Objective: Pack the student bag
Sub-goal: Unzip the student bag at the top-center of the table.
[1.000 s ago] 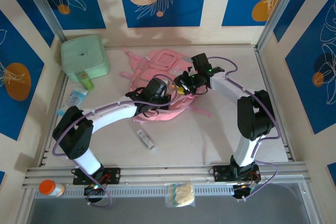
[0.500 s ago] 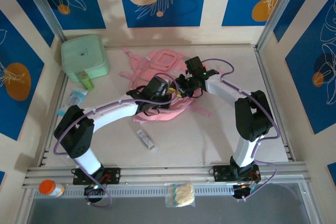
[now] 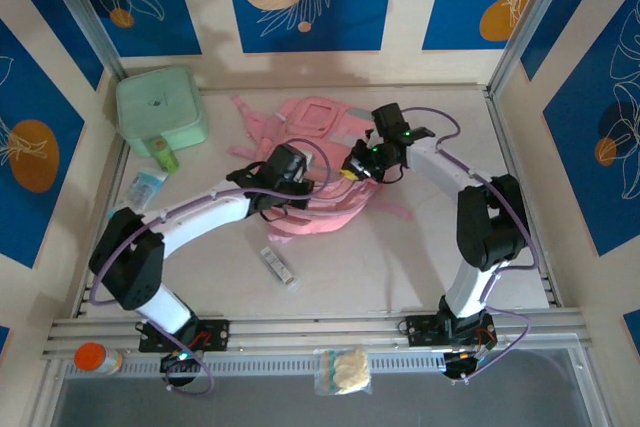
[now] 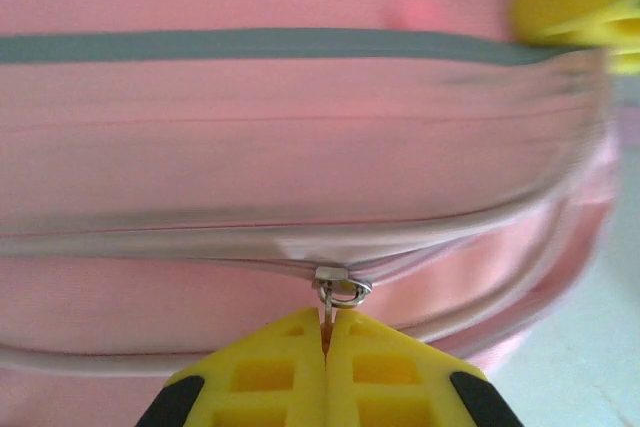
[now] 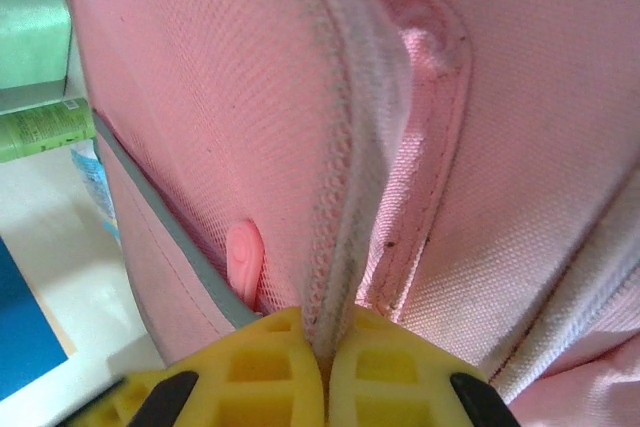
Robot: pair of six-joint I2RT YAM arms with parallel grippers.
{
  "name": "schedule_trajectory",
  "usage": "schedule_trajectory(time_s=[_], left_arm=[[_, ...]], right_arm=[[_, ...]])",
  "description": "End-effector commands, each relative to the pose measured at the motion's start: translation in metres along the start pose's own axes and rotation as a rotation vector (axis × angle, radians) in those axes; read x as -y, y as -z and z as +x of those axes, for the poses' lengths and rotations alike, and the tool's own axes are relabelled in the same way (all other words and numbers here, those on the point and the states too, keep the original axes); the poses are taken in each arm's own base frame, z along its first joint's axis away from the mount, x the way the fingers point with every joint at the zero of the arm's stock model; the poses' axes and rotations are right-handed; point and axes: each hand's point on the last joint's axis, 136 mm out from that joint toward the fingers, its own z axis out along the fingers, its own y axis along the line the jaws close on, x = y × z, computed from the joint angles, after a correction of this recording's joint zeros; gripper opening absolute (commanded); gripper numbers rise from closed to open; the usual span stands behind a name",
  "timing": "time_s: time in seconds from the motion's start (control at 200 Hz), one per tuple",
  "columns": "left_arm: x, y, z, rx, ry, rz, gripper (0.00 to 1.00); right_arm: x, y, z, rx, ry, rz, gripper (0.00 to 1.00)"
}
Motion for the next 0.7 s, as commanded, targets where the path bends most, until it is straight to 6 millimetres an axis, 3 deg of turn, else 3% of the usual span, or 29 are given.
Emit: schedule_trajectory(time_s=[0.0, 0.11, 0.21, 0.405, 0.435, 0.56, 0.695], left_arm=[[-0.039, 0.009, 0.013, -0.039, -0.048, -0.061, 0.00], [-0.055, 0.004, 0.008, -0.032, -0.061, -0.076, 0.00], [-0.051, -0.007, 0.004, -0.036, -0.059, -0.037, 0.00], [0.022, 0.002, -0.017, 0.077, -0.097, 0.143, 0.00], [0.031, 0.002, -0.019, 0.080, -0.091, 0.161, 0.00], [0.042, -0.010, -0.025, 0.069, -0.049, 0.195, 0.00], [0.049, -0.016, -0.030, 0.067, -0.059, 0.210, 0.00]], right_arm=[[-0.002, 0.042, -0.023, 0.057, 0.107, -0.032, 0.00], [0.005, 0.058, -0.050, 0.069, 0.103, -0.010, 0.00], [-0.005, 0.063, -0.072, 0.083, 0.103, -0.081, 0.00], [-0.013, 0.064, -0.104, 0.075, 0.114, -0.080, 0.00], [-0.014, 0.066, -0.107, 0.085, 0.108, -0.089, 0.06], [-0.025, 0.062, -0.094, 0.060, 0.080, -0.166, 0.34], [-0.029, 0.056, -0.063, 0.015, 0.016, -0.204, 0.49]])
